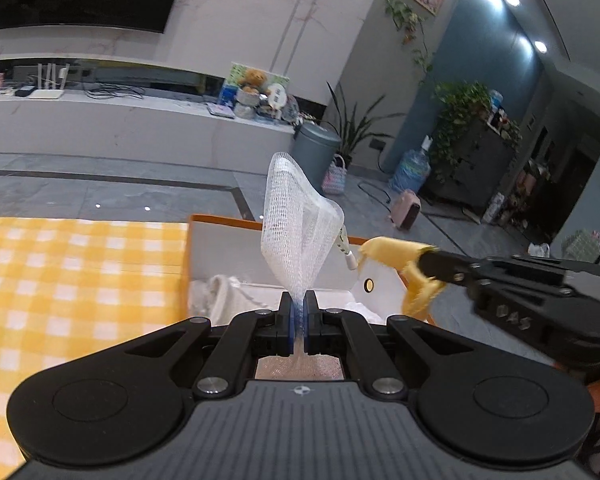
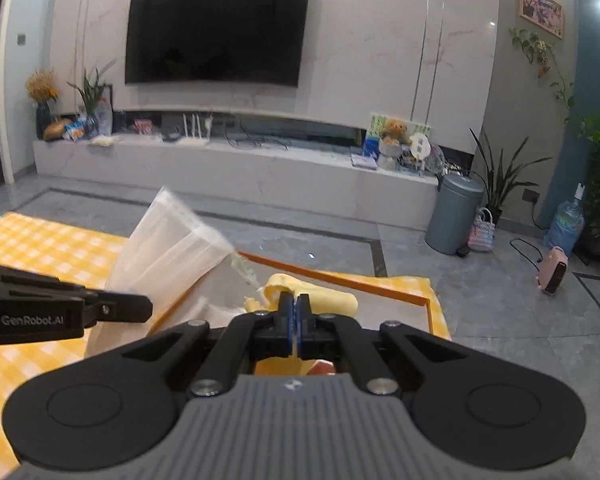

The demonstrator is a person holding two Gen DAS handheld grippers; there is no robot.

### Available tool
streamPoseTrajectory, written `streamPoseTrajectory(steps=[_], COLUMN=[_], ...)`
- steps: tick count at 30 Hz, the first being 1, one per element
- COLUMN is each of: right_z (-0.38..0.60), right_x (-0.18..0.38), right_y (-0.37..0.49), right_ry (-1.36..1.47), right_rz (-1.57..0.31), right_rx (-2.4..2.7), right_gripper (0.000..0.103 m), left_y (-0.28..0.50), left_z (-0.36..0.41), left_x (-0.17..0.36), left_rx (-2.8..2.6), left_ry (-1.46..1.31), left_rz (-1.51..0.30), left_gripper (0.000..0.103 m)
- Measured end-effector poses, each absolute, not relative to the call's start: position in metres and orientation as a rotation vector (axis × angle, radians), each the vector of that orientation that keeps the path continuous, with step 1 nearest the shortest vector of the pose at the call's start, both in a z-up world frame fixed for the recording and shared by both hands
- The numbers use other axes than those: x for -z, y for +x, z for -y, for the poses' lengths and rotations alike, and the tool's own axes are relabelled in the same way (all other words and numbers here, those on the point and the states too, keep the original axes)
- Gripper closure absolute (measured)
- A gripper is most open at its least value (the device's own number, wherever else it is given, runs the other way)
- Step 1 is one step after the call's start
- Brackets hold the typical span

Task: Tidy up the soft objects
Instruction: 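Carry the mesh bag and yellow cloth over the orange box, then lower the mesh bag and yellow cloth into the orange box and open both tools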

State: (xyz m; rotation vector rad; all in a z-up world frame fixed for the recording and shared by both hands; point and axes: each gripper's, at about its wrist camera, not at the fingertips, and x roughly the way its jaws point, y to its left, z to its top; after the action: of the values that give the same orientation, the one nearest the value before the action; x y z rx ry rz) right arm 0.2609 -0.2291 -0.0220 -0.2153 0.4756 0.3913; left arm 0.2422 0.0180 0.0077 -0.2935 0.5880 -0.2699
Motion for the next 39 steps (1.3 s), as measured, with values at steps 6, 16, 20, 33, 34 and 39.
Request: streamPoseTrajectory(steps=[6,16,20,33,34,39], right_z=[0.227,0.229,0.226,0.233,0.235,0.244], right_x=[0.058,0.098,0.111,0.106,0.103,0.082], right_y=[0.300,0.353,0.358,0.355,0.351,0.335], right_ry=[-0.283,-0.331,-0.355,-0.354,-0.346,-0.308], right_rz=[-0.559,-0.661,-0.692,-0.677,-0.666,-0.628], right_rx=[-0.362,-0.319,-0.321,-0.282,-0.274,-0.260], right_gripper=[0.103,0.103,0.103,0.065,0.063,0.054], left_y=[0.275,0.310,0.312,0.300,0.300,0.281], left_z=[-0.002,0.014,0.014,0.015,0.016,0.019], left_x=[0.015,0.052,0.061,0.044,0.038,0.016], left_rx=[0.302,0.308,0.303,0.272,0.266,0.234], left_ry=[-0.278,-0.219,-0.220,-0.198,-0.192,-0.145], left_rz=[-0.645,-0.745,-0.772,-0.729,-0.712,-0.633], left_gripper=[0.099,0.099,0.099,0.052,0.048,0.033])
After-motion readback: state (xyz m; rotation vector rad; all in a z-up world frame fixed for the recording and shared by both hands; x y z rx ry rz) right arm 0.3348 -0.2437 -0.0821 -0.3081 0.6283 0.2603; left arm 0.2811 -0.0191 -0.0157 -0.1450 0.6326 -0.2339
